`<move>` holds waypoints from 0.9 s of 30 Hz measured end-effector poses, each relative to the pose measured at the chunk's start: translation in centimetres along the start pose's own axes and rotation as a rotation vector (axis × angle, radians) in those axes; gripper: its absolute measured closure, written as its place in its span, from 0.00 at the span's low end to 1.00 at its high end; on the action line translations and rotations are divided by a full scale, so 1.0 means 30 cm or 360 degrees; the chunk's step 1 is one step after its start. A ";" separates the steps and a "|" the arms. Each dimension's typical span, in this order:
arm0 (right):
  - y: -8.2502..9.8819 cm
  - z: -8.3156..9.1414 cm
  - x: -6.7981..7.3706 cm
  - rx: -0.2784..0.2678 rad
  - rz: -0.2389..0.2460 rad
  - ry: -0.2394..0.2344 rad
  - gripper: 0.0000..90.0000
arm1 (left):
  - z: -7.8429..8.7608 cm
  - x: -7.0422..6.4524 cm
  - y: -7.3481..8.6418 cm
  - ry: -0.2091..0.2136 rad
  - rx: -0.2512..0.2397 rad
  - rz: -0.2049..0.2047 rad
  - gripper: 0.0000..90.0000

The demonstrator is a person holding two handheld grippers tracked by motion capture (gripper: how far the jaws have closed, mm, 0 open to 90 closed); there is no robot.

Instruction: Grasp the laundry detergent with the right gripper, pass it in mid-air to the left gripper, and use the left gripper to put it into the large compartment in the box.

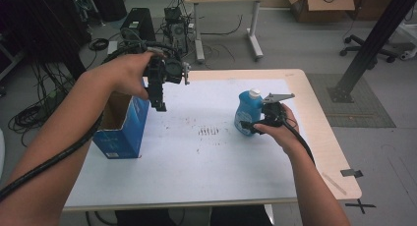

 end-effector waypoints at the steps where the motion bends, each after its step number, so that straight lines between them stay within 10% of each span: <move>1: 0.000 0.000 0.000 0.0000 0.0000 0.0000 0.01 | 0.000 0.000 0.000 0.0000 0.0000 0.0000 0.00; 13: 0.000 -0.030 -0.006 -0.0060 -0.0034 0.0130 0.06 | -0.001 -0.004 0.001 0.0000 -0.0004 -0.0007 0.00; 27: -0.008 -0.030 -0.001 -0.0118 -0.0039 0.0106 0.24 | -0.002 0.003 0.017 -0.0006 -0.0002 -0.0004 0.00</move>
Point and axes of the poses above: each handheld gripper's, and its own axes: z roughly backward along the jaws, y roughly out of its underside, x roughly to its left, the point moved 4 cm from there along -z, roughly forward along the jaws, and after that the axes turned 9 degrees about -y, right-handed, at the moved point
